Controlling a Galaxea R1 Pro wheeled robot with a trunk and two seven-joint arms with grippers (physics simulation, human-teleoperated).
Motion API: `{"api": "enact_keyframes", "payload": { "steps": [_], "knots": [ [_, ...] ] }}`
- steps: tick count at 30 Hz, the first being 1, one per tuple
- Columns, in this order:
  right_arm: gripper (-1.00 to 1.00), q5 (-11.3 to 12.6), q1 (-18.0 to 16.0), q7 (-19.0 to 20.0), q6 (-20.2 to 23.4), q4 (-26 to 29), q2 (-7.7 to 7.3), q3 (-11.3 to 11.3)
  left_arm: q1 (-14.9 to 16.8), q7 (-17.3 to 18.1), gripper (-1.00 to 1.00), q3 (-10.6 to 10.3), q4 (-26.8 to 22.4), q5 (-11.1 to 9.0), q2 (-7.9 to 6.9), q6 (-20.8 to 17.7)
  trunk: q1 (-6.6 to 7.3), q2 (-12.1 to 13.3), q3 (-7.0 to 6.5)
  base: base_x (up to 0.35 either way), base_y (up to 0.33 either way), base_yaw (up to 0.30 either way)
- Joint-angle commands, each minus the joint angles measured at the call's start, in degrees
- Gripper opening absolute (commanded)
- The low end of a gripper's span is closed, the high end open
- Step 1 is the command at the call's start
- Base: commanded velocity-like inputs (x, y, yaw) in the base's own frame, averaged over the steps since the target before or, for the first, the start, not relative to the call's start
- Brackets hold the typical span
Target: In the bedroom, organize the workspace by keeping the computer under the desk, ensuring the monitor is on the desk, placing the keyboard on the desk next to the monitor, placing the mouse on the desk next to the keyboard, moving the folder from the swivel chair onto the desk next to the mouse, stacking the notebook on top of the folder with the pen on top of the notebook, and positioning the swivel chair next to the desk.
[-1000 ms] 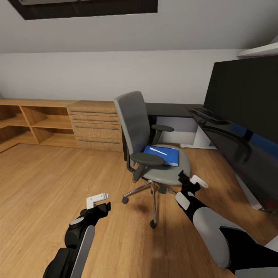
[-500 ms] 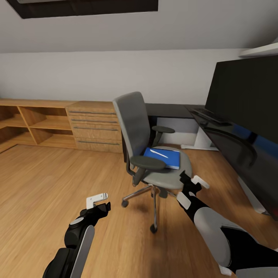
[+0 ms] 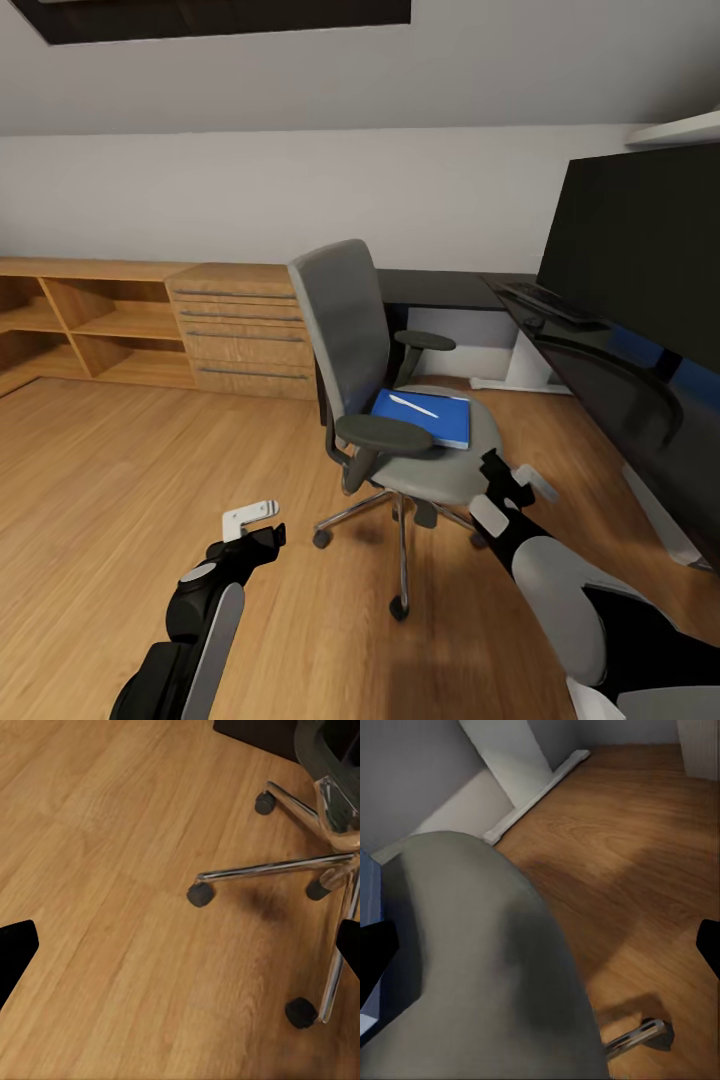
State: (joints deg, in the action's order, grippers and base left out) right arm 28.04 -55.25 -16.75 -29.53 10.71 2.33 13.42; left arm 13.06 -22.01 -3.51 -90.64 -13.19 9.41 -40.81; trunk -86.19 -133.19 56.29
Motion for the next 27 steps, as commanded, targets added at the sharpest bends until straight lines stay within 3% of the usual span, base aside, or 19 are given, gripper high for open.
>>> {"api": "enact_keyframes", "payload": {
  "steps": [1, 10, 13, 19, 27],
  "knots": [
    [1.00, 0.58, -0.03, -0.06, -0.18, 0.01, -0.08, -0.02, 0.04, -0.53, 1.00, 0.05, -0.06, -0.61, 0.00, -0.15, 0.01, -0.02, 0.05, 0.009, 0.000, 0.000],
    [1.00, 4.58, -0.03, -0.08, -0.18, 0.01, -1.38, 0.02, 0.04, -0.34, 1.00, 1.70, -0.06, -0.68, 0.00, -0.19, 0.01, -0.02, 0.05, 0.017, 0.000, 0.000],
    [1.00, 7.87, -0.01, -0.02, 0.87, -0.05, -2.80, 0.04, 0.04, -0.32, 1.00, 1.85, -0.15, -0.69, 0.00, -0.11, 0.01, -0.02, 0.05, 0.213, 0.000, 0.000],
    [1.00, 12.15, -0.03, 0.81, 7.30, 0.06, -4.06, 0.06, 0.04, -0.29, 1.00, 3.17, -0.16, -0.69, 0.00, -0.21, 0.01, -0.02, 0.05, 0.140, 0.000, 0.000],
    [1.00, 14.37, -0.03, 1.85, 10.63, 0.12, -4.83, 0.11, 0.04, -0.21, 1.00, 4.18, -0.19, -0.69, 0.04, -0.11, 0.01, -0.02, 0.05, 0.039, 0.000, 0.000]
  ]
}}
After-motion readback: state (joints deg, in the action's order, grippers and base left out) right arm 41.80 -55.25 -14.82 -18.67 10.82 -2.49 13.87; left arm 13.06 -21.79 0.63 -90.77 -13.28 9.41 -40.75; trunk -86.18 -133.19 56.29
